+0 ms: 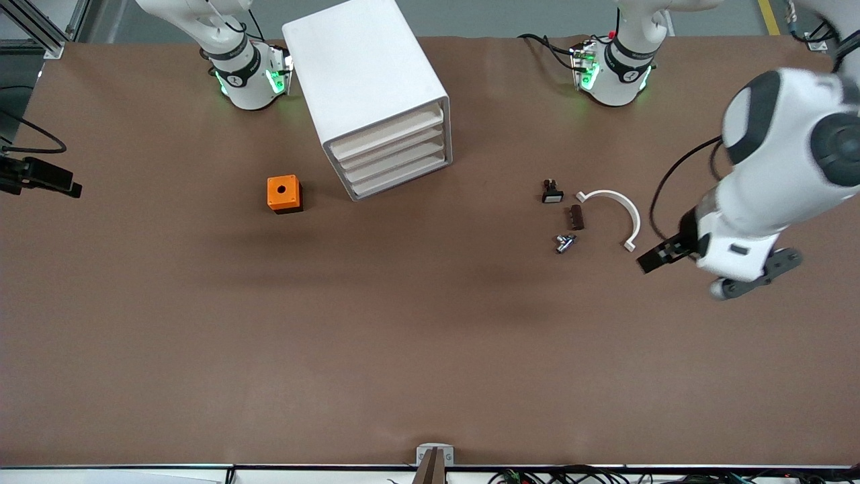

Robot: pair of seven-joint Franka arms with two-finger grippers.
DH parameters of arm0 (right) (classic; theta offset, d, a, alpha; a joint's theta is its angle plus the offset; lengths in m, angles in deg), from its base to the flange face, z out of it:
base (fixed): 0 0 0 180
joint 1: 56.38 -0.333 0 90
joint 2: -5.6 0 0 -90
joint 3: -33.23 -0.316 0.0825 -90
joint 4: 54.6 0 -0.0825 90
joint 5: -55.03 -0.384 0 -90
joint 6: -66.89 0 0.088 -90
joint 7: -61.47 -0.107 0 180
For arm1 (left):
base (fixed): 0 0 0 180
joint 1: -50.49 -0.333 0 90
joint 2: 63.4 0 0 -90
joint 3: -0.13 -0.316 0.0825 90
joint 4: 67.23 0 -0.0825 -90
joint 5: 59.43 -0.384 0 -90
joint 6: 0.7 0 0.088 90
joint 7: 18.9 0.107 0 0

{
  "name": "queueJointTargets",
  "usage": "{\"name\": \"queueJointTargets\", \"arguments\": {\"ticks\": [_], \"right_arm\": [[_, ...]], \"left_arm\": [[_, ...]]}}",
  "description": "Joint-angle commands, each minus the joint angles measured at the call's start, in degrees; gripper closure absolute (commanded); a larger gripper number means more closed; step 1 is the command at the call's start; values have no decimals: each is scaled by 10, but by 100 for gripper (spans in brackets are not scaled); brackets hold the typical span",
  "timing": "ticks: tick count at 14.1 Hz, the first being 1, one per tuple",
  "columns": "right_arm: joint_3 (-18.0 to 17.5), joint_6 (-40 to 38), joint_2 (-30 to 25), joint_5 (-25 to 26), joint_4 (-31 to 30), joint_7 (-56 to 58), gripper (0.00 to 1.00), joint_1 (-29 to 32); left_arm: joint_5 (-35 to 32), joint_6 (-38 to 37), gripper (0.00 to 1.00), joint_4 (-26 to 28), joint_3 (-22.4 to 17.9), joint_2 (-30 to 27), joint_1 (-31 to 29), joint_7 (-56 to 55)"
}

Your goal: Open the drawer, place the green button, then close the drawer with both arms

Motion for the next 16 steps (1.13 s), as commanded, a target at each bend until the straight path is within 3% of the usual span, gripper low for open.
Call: {"name": "queueJointTargets", "arguments": {"ticks": [1, 7, 11, 14, 16], "right_arm": [[-10, -12, -22, -5, 4, 4, 0, 12], [-10, -44, -61, -15, -31, 8, 0, 9], [-8, -7, -103, -14, -90, 30, 0, 8], [-8, 36, -148, -9, -155, 40, 0, 12], [-8, 46, -153, -9, -162, 52, 0, 18]], "left_arm": [[-9, -23, 0, 17, 7, -53, -37, 75], [-2, -115, 0, 32, 2, -139, -72, 208], [9, -118, 0, 109, -5, -221, -68, 287], [26, -116, 0, 156, -55, -268, -22, 294], [26, -116, 0, 158, -58, -270, -19, 294]]}}
